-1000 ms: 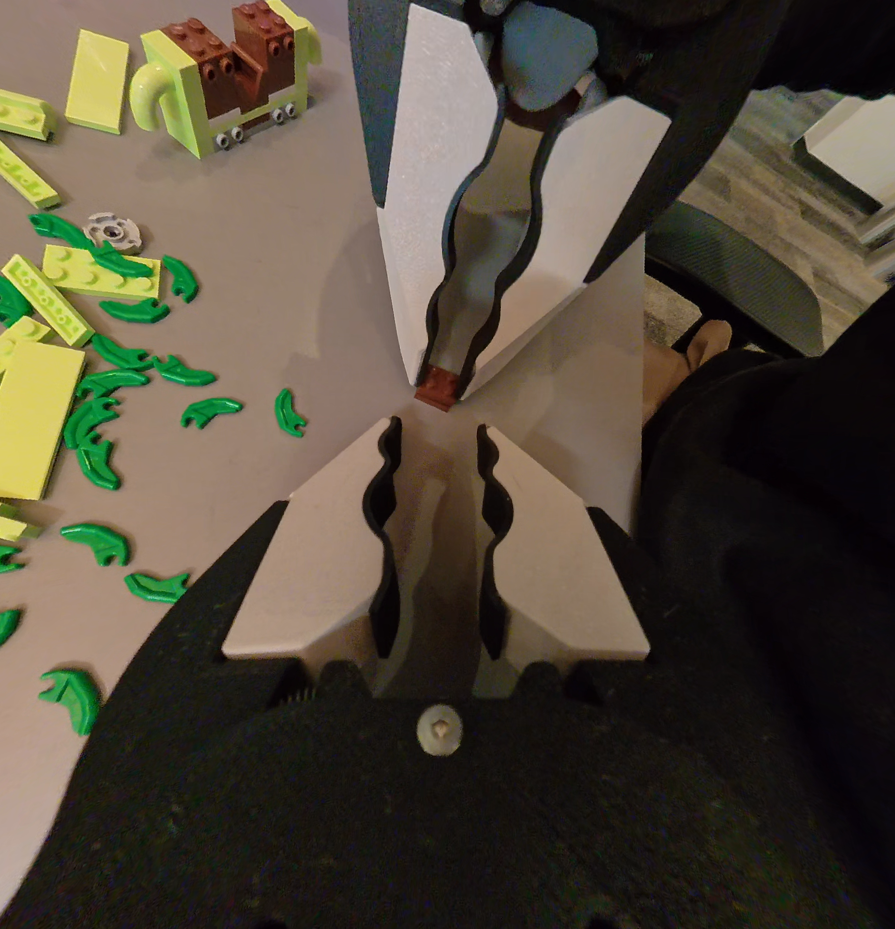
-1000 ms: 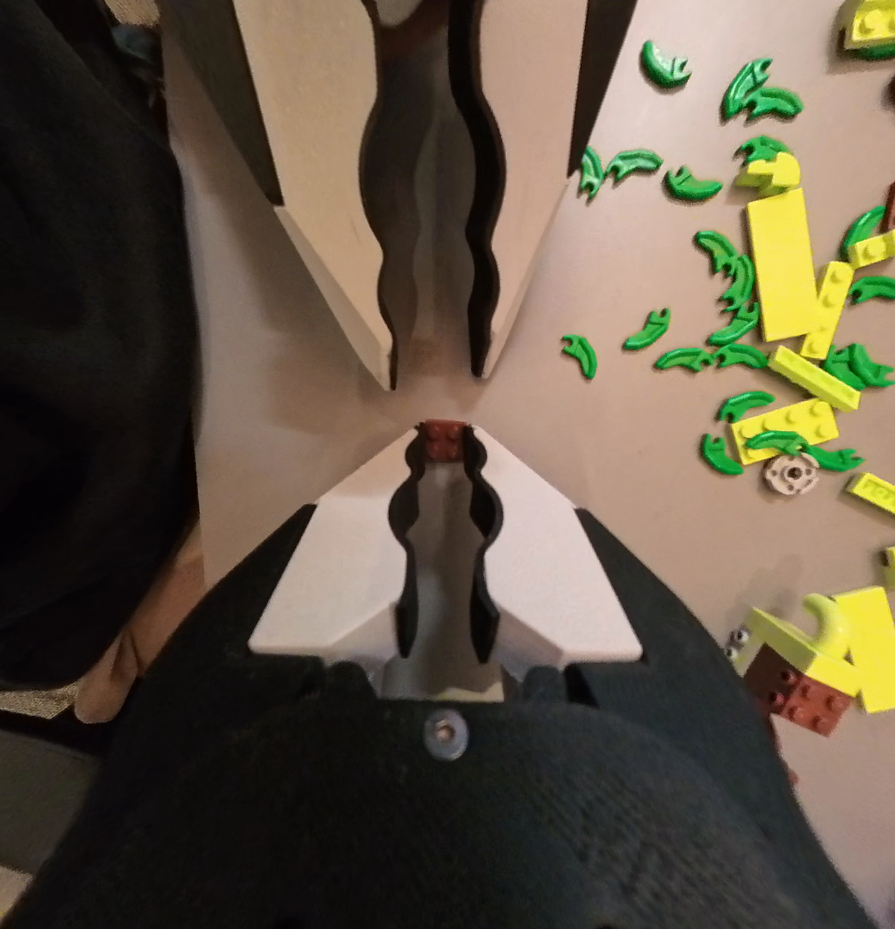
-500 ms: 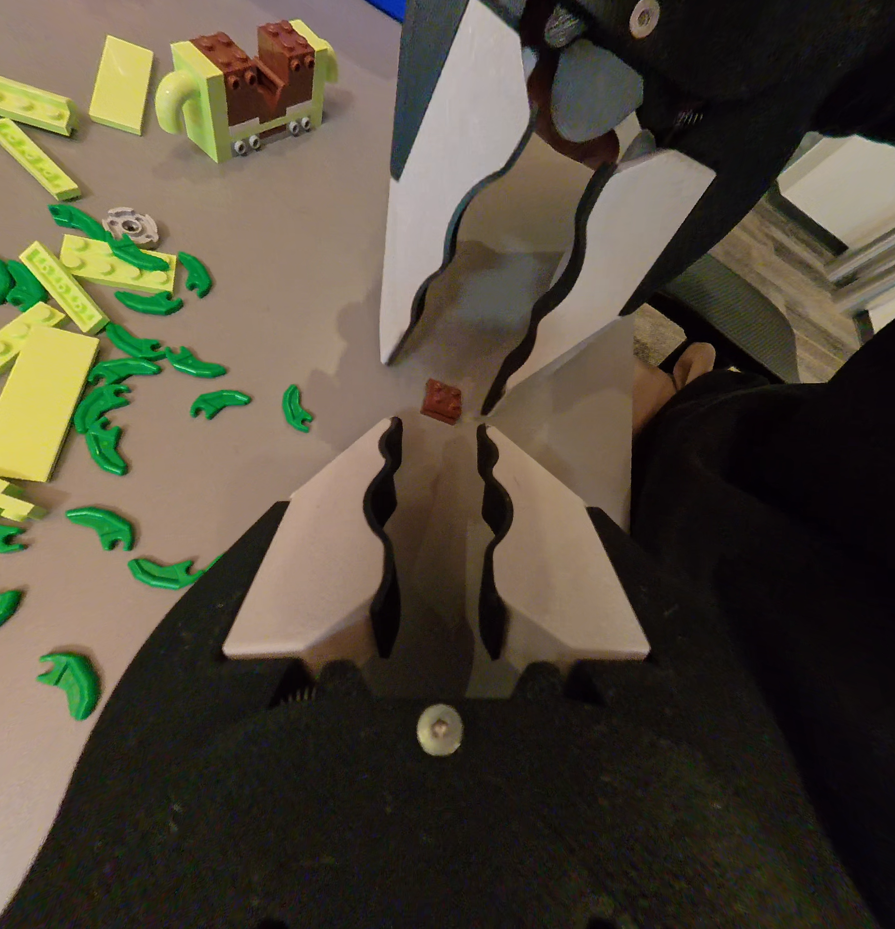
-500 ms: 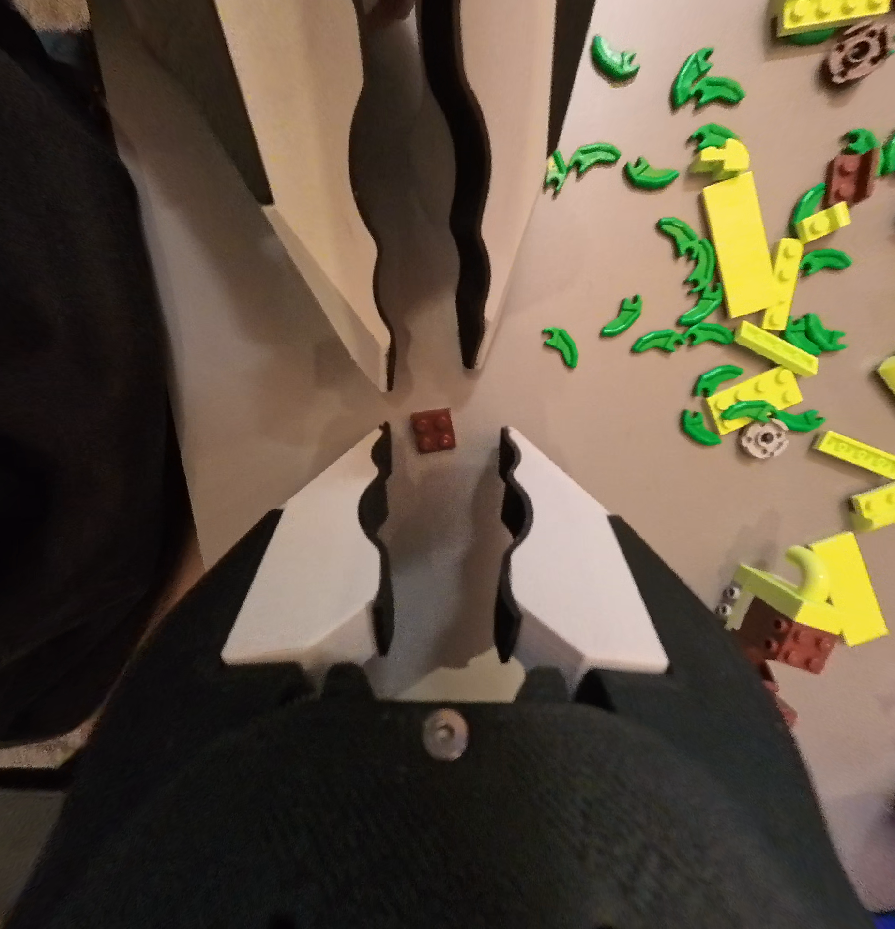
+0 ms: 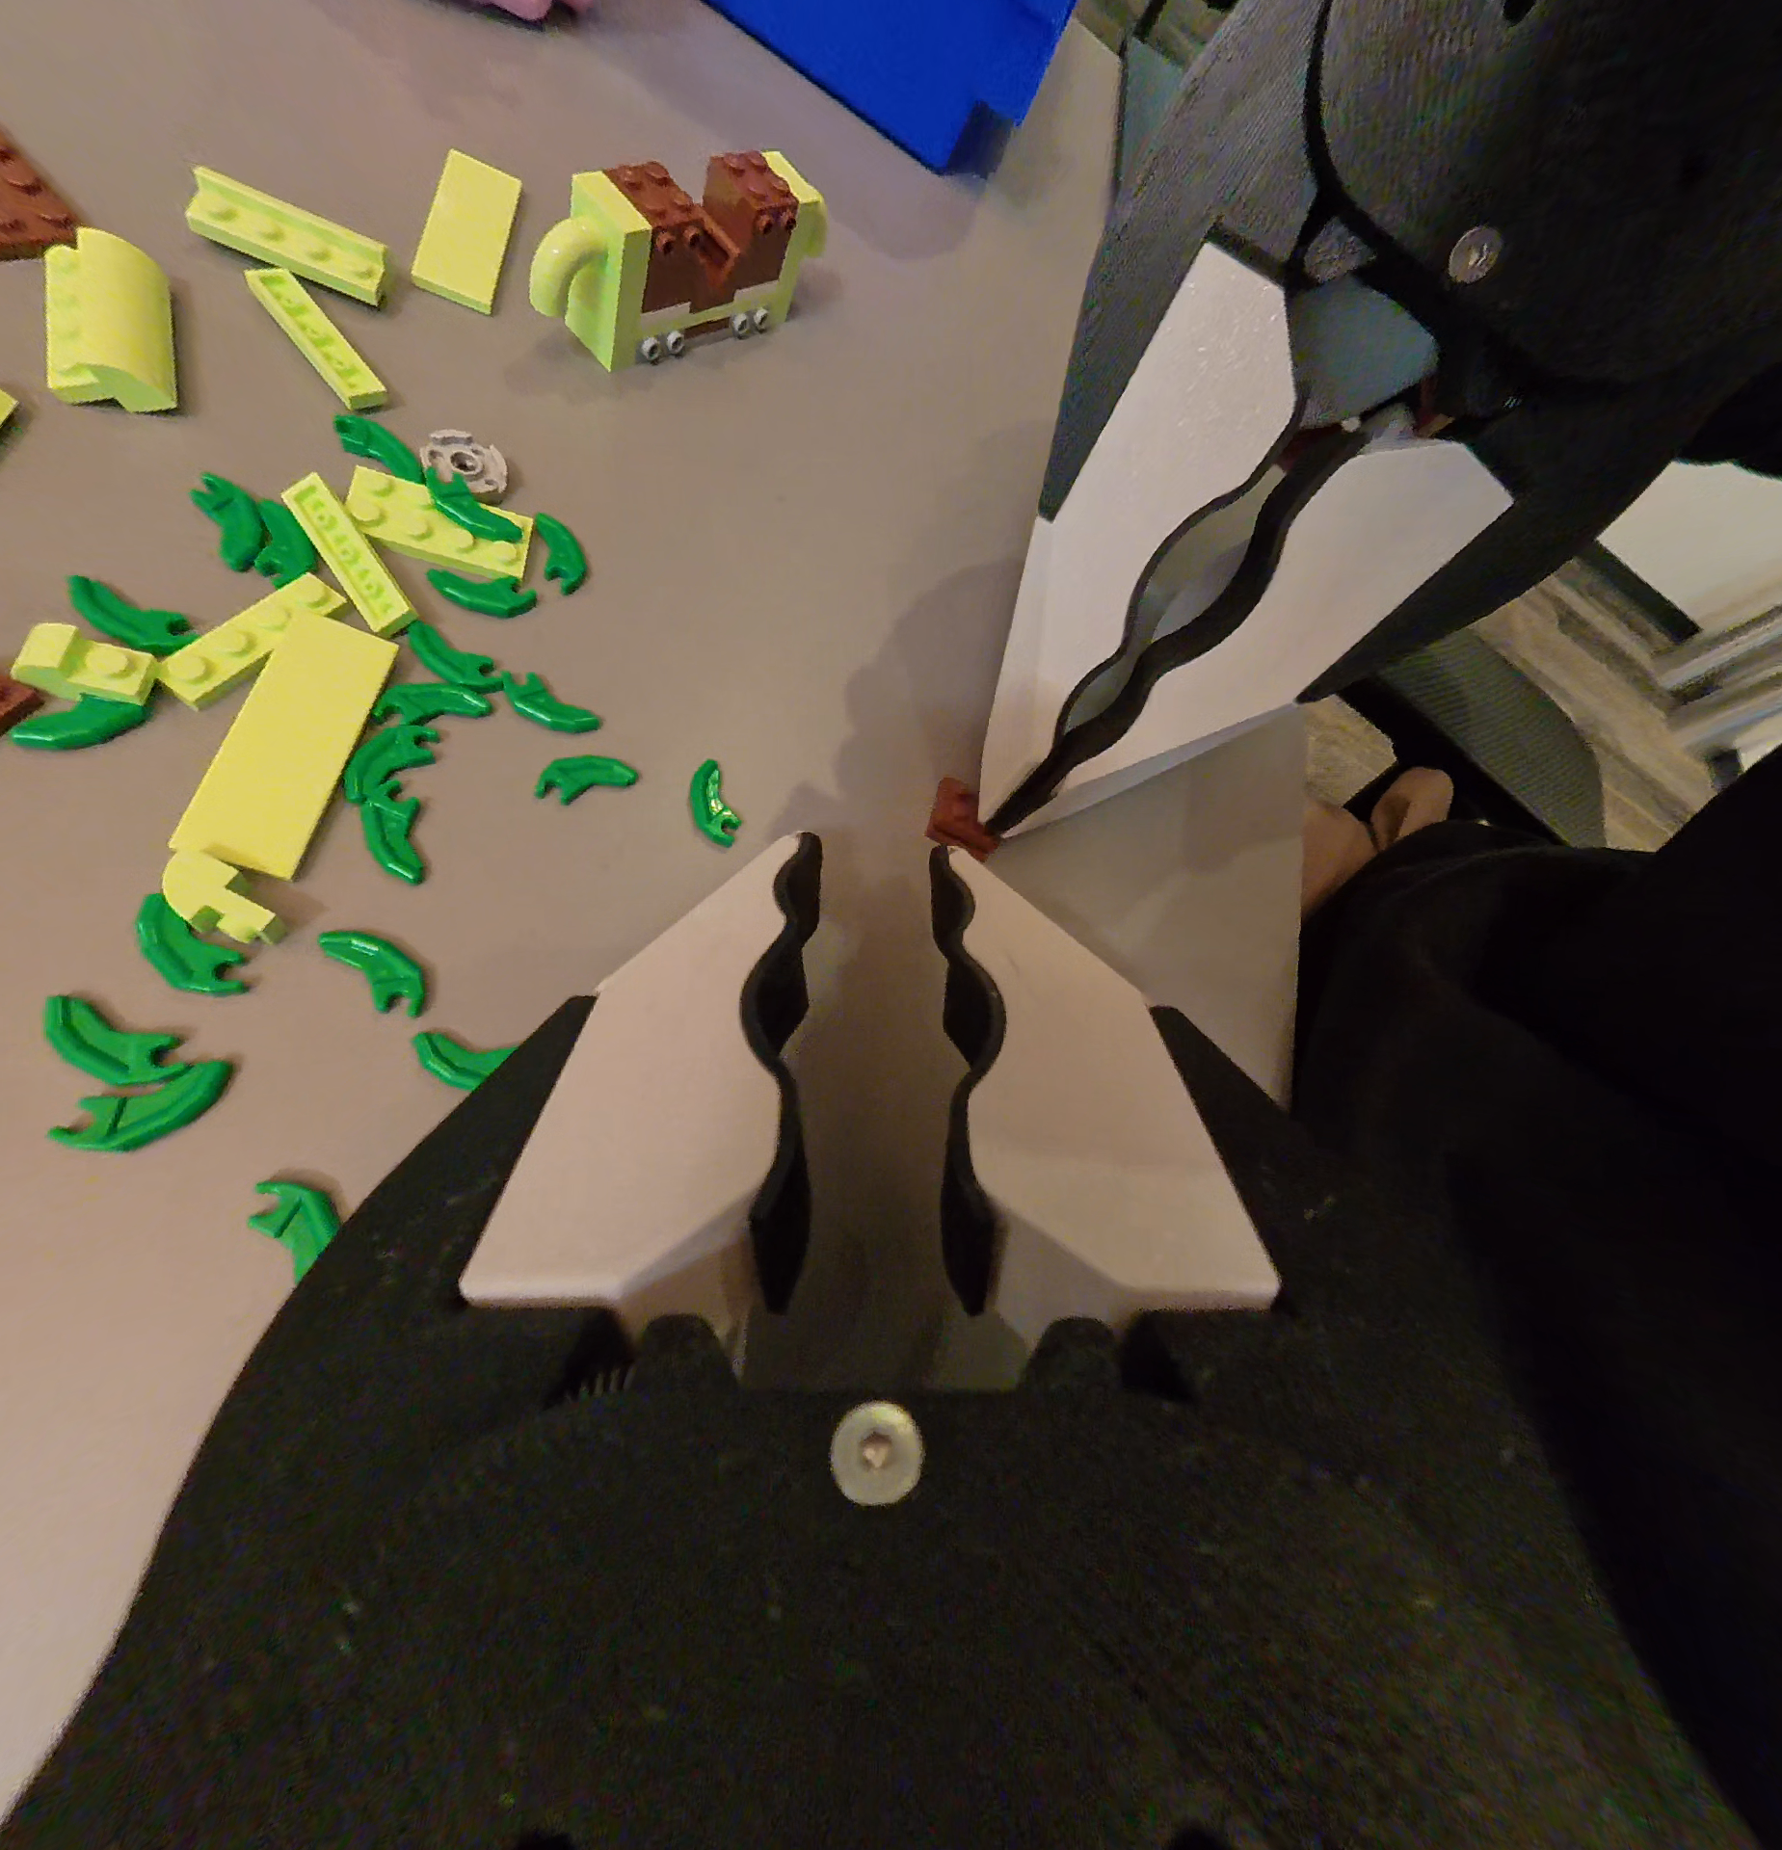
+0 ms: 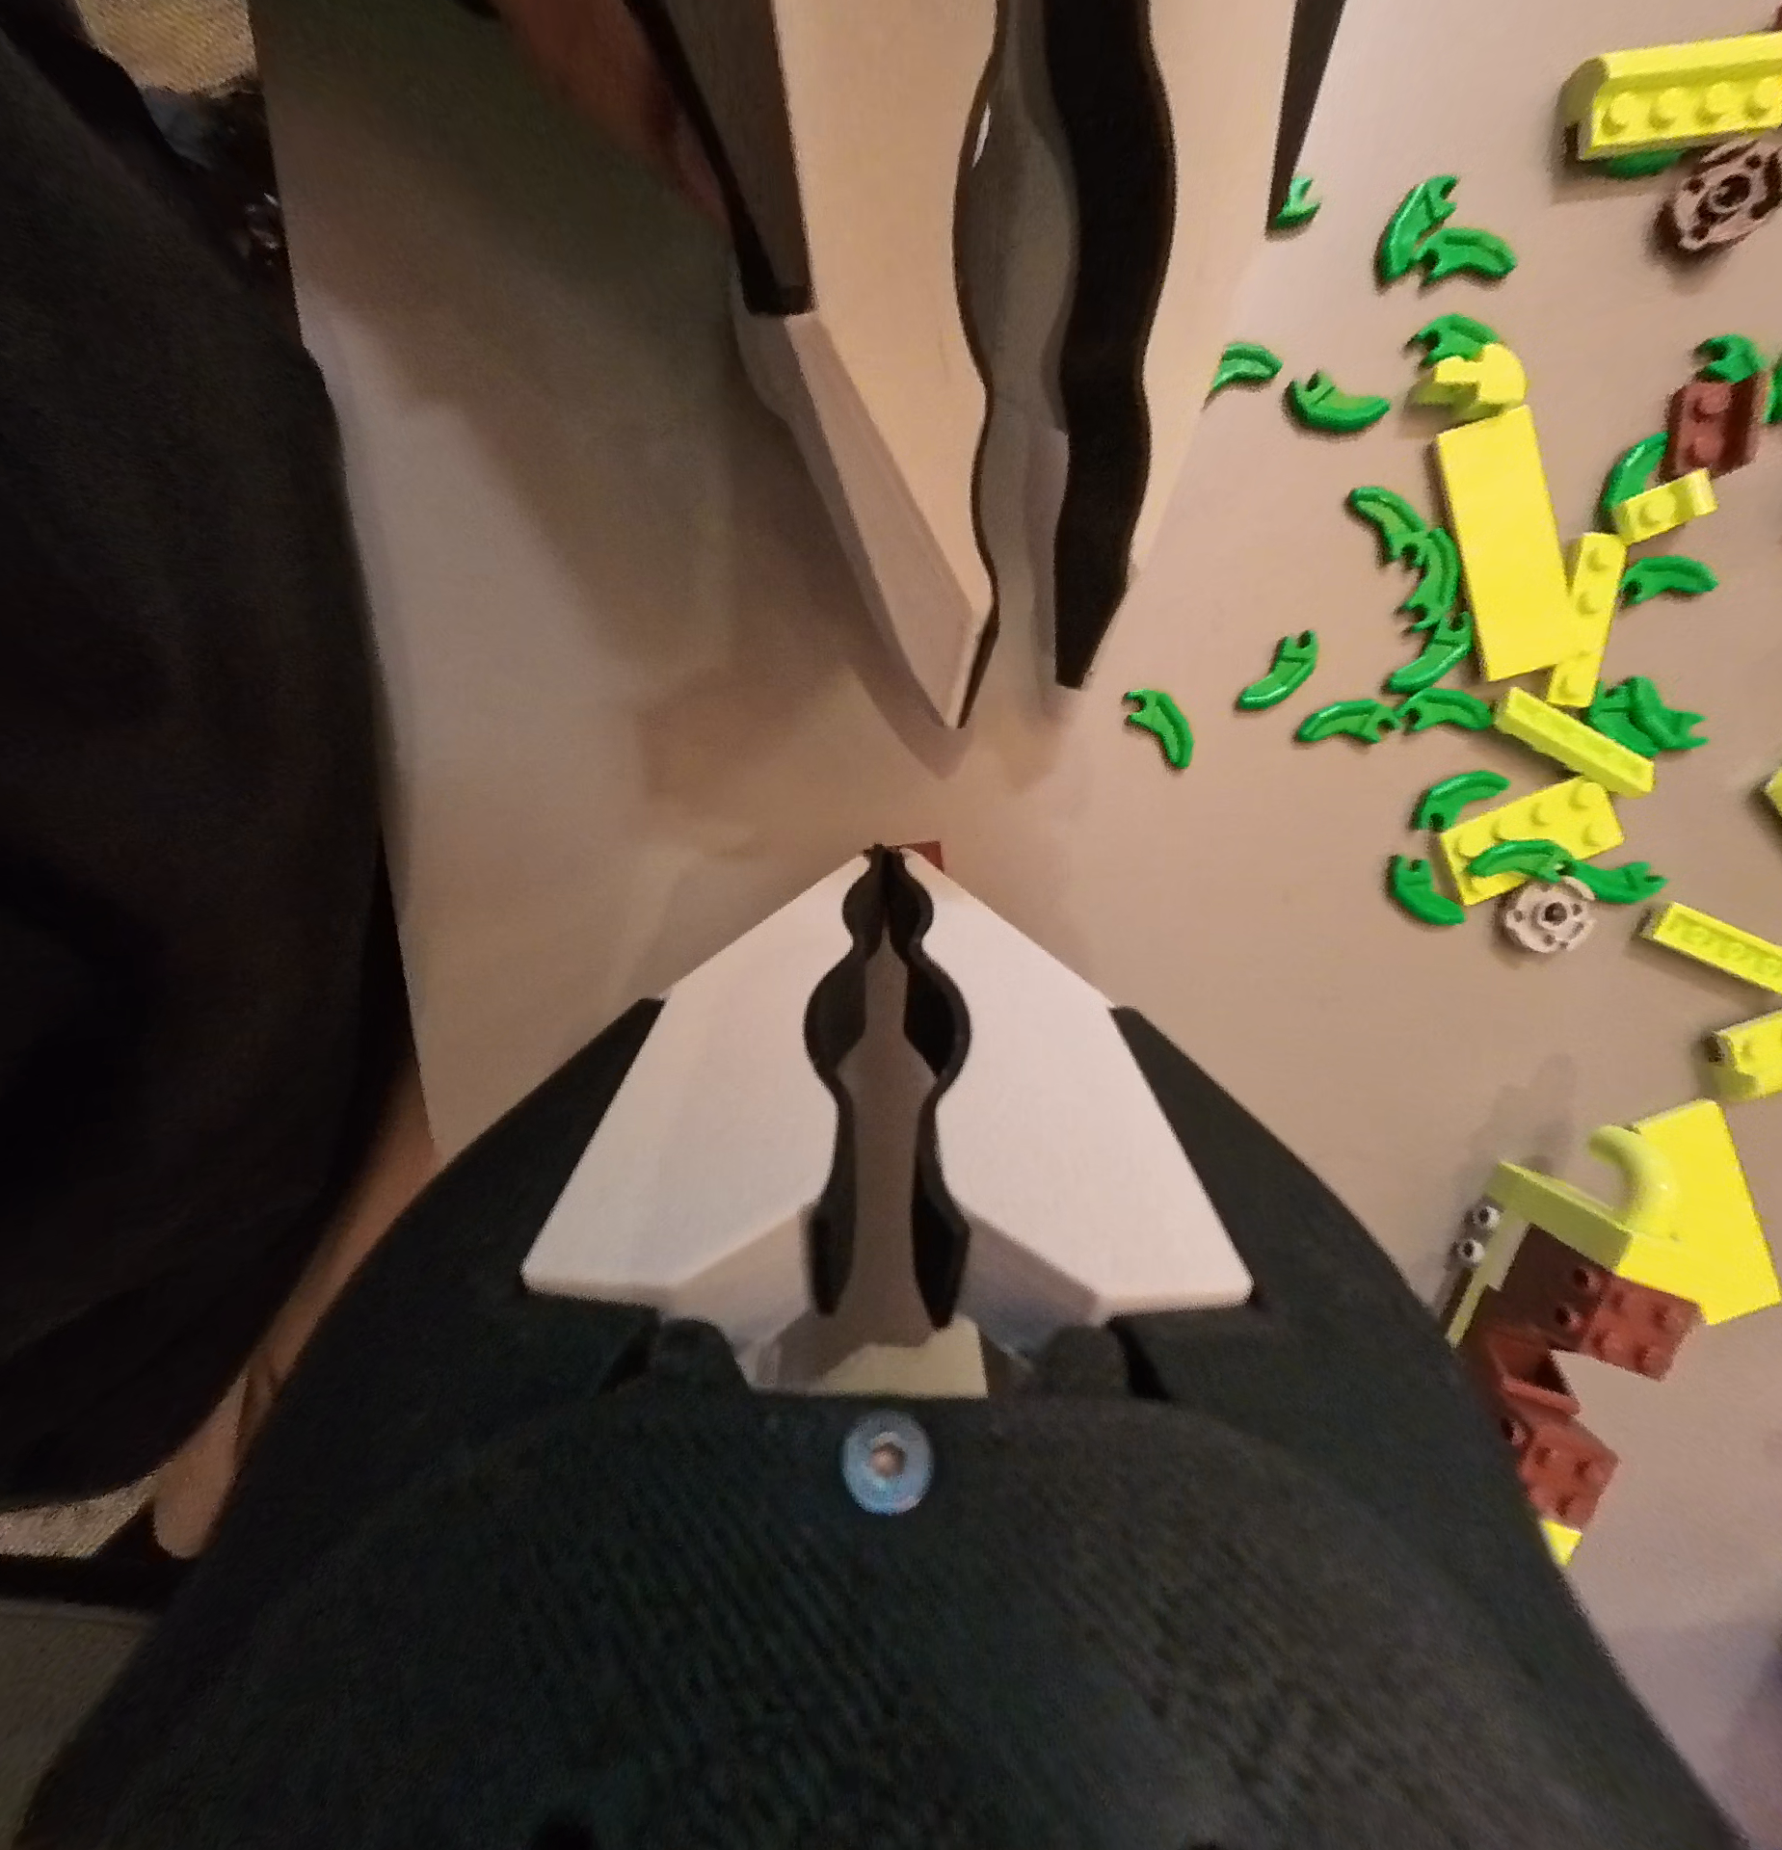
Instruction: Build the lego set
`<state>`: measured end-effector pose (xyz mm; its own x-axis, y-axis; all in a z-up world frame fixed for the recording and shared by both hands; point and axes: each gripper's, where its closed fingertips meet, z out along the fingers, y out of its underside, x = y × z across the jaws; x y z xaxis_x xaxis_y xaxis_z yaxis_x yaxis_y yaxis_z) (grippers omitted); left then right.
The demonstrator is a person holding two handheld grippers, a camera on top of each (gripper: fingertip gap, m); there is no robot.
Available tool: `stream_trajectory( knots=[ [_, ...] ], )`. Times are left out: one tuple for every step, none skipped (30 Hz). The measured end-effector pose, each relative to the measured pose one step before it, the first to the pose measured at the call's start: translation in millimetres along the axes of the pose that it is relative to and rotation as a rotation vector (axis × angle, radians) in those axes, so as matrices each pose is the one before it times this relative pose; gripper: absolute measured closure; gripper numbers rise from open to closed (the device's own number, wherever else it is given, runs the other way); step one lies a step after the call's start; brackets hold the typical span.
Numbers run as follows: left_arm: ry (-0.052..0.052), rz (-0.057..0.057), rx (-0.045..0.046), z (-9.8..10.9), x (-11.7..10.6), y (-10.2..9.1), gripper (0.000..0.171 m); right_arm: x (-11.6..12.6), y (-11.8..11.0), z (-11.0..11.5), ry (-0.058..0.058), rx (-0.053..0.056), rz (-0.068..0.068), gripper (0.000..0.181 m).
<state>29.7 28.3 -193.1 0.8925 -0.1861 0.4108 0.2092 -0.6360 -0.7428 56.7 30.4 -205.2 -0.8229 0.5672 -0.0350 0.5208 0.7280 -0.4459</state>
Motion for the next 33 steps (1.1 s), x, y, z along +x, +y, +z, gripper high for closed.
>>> stream_trajectory(
  knots=[
    [-0.0017,0.0018,-0.00261,0.37,-0.03,0.29,0.153,0.73,-0.45,0.62,-0.0012,-0.0082,0.0028,0.181],
    [-0.0015,0.0016,-0.00518,0.5,0.0,0.55,0.154,0.1,-0.57,0.42,-0.0056,-0.0079,0.0048,0.181],
    [-0.0016,0.0025,-0.00447,0.44,0.05,0.59,0.154,-0.1,-0.35,0.36,-0.009,-0.0088,0.0088,0.181],
    [-0.0021,0.0029,-0.00231,0.21,0.13,0.26,0.155,0.07,-0.37,0.32,-0.0077,-0.0092,0.01,0.181],
    [-0.0018,0.0028,-0.00041,0.06,0.09,0.01,0.155,0.18,-0.34,0.2,-0.0051,-0.0083,0.0088,0.181],
    [-0.0012,0.0012,0.0001,0.03,-0.04,-0.05,0.156,0.04,-0.47,0.28,-0.0032,-0.0069,0.0082,0.181],
    [0.0,-0.0009,0.00022,0.03,-0.06,0.02,0.156,0.06,-0.66,0.33,-0.0022,-0.007,0.0111,0.181],
    [0.0009,-0.0026,0.00065,-0.17,-0.16,-0.05,0.157,0.06,-0.76,0.33,-0.0019,-0.0072,0.0138,0.181],
    [0.002,-0.003,0.00117,-0.1,-0.08,-0.21,0.157,0.19,-0.63,0.31,-0.0017,-0.0083,0.0174,0.181],
    [0.0018,-0.0028,0.00139,-0.12,-0.03,-0.16,0.157,0.07,-0.21,0.26,-0.0032,-0.0105,0.0187,0.181],
    [0.0005,-0.002,0.00148,-0.15,-0.16,-0.09,0.158,0.17,-0.39,0.16,-0.0038,-0.0097,0.0194,0.181],
    [0.0002,-0.0009,0.00098,-0.09,-0.07,-0.11,0.158,0.13,-0.54,0.3,-0.0048,-0.0068,0.0215,0.181],
    [-0.0001,-0.0006,-0.00047,-0.07,-0.06,0.04,0.158,0.07,-0.6,0.3,-0.0059,-0.0053,0.0205,0.181],
    [-0.0007,-0.0005,-0.00075,0.08,-0.13,0.12,0.159,0.0,-0.6,0.32,-0.0059,-0.0038,0.0191,0.181],
    [-0.0037,-0.0012,-0.00055,0.09,-0.49,0.09,0.161,-0.1,-0.93,0.36,-0.0057,-0.0024,0.0174,0.181],
    [-0.0109,-0.0038,-0.00075,0.08,-1.65,0.06,0.169,0.01,-0.99,0.39,-0.0036,-0.0008,0.0126,0.181],
    [-0.0119,-0.0054,-0.00053,0.08,-1.9,0.06,0.171,0.0,-0.76,0.29,-0.0001,-0.0034,0.0074,0.181],
    [-0.0221,-0.0101,-0.00125,0.14,-3.59,0.15,0.171,0.05,-0.26,0.16,0.0046,-0.009,0.003,0.181],
    [-0.0162,-0.0095,-0.00208,0.2,-2.81,0.19,0.171,-0.06,-0.19,0.11,0.0084,-0.0119,-0.0011,0.181],
    [-0.0055,-0.0062,-0.00199,0.13,-1.2,0.28,0.171,0.18,-0.31,0.27,0.0108,-0.0112,-0.0026,0.181],
    [-0.001,-0.0029,-0.00131,0.1,-0.44,0.17,0.171,0.02,-0.66,0.18,0.0108,-0.0093,-0.001,0.181],
    [-0.0034,-0.0026,-0.00094,0.02,-0.65,0.14,0.171,0.05,-0.48,0.26,0.0082,-0.008,0.0009,0.181],
    [-0.0035,-0.0014,-0.00124,0.07,-0.56,0.23,0.171,0.01,-0.61,0.25,0.0053,-0.0067,0.0025,0.181],
    [-0.0016,-0.0001,-0.00226,0.17,-0.14,0.38,0.171,0.04,-0.23,0.14,0.0022,-0.0066,0.0061,0.181],
    [-0.0021,-0.0009,-0.00324,0.2,-0.28,0.49,0.171,0.04,-0.08,0.1,-0.0005,-0.0073,0.0078,0.181],
    [-0.0031,-0.0019,-0.0035,0.18,-0.57,0.55,0.171,0.0,0.0,0.0,-0.0022,-0.0076,0.0098,0.181],
    [-0.0006,-0.0019,-0.00183,0.03,-0.13,0.31,0.171,0.01,0.13,0.13,-0.0019,-0.0087,0.0095,0.181],
    [-0.0005,-0.0037,-0.00168,0.03,-0.44,0.33,0.171,0.03,0.05,0.07,0.0008,-0.0101,0.0061,0.181],
    [-0.0022,-0.0058,-0.00055,-0.08,-0.81,0.3,0.171,0.04,0.01,0.09,0.0027,-0.0106,0.0056,0.181],
    [0.0016,-0.0052,0.00198,-0.33,-0.28,-0.1,0.171,-0.01,-0.17,0.07,0.0038,-0.0095,0.0062,0.181],
    [0.0028,-0.005,0.00278,-0.31,-0.21,-0.24,0.171,0.1,-0.25,0.17,0.0042,-0.0079,0.0034,0.181],
    [0.0027,-0.0055,0.00215,-0.36,-0.2,-0.16,0.171,-0.01,-0.4,0.15,0.0033,-0.0064,0.0018,0.181],
    [0.0035,-0.0048,0.00191,-0.34,-0.05,-0.1,0.171,0.1,-0.47,0.14,0.0023,-0.0038,0.0016,0.181]
  ],
)
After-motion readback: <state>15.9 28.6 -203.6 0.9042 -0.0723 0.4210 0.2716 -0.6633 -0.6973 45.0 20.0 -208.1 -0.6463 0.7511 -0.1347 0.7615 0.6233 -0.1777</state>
